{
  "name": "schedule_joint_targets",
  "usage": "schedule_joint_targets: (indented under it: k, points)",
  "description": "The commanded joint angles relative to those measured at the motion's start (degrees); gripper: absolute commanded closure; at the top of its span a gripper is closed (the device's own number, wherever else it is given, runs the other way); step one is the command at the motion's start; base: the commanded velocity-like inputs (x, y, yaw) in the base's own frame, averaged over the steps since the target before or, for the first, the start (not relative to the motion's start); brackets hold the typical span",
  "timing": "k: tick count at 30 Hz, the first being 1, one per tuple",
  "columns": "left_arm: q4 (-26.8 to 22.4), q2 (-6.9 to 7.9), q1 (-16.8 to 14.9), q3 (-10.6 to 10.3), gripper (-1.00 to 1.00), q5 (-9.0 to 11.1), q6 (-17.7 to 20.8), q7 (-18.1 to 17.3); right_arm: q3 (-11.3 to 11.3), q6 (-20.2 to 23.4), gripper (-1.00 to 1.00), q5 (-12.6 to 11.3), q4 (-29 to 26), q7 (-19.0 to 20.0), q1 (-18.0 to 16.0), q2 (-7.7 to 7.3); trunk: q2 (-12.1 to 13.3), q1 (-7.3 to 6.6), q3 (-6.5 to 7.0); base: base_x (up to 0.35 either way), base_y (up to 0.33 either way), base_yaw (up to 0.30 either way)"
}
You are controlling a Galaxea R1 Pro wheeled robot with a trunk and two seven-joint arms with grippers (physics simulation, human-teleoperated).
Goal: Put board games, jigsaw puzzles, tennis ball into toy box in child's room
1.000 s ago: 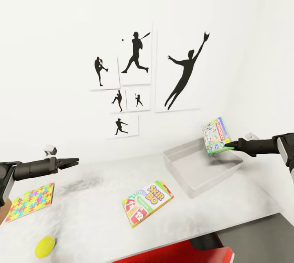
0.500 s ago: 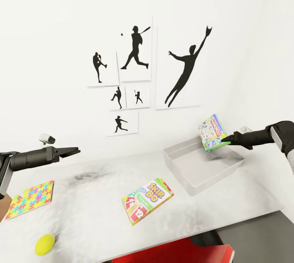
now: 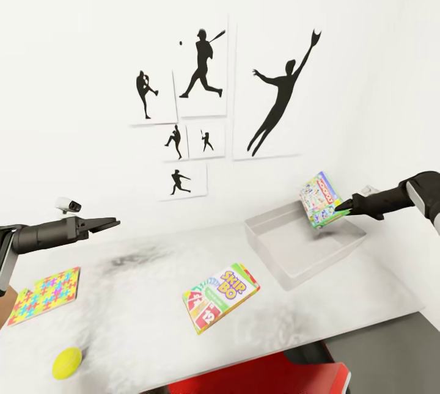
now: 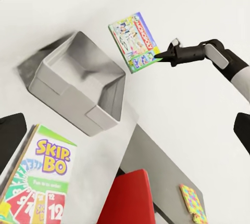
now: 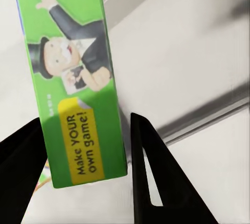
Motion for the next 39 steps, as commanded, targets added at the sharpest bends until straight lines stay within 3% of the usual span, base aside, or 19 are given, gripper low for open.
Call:
schedule_joint_targets:
  k: [1, 10, 20, 24, 39]
  points:
    - [-0.03, 0.02, -0.05, -0.01, -1.00, -0.03, 0.59, -0.24, 0.30, 0.11, 1.00, 0.50, 0.01, 0.61, -0.15, -0.13, -0.14, 0.03, -0.23, 0.000, 0.000, 0.000]
    - [-0.06, 0.02, -0.05, 0.00, -1.00, -0.05, 0.60, -0.24, 0.68, 0.11, 1.00, 0.60, 0.27, 0.66, -0.29, -0.90, -0.14, 0.03, -1.07, 0.000, 0.000, 0.000]
    - [-0.12, 0.02, -0.05, 0.00, -1.00, -0.10, 0.61, -0.24, 0.64, 0.11, 1.00, 4.61, 0.30, 1.15, -0.32, -1.11, -0.14, 0.03, -2.01, 0.000, 0.000, 0.000]
    - [-0.18, 0.02, -0.05, 0.02, -1.00, -0.10, 0.61, -0.24, 0.62, 0.11, 1.00, 5.64, 0.27, 3.01, -0.37, -1.20, -0.14, 0.03, -2.39, 0.000, 0.000, 0.000]
    - [-0.31, 0.02, -0.05, -0.06, -1.00, -0.08, 0.58, -0.24, 0.61, 0.11, 1.00, 5.95, -0.46, 3.90, -0.70, -0.97, -0.14, 0.03, -3.80, 0.000, 0.000, 0.000]
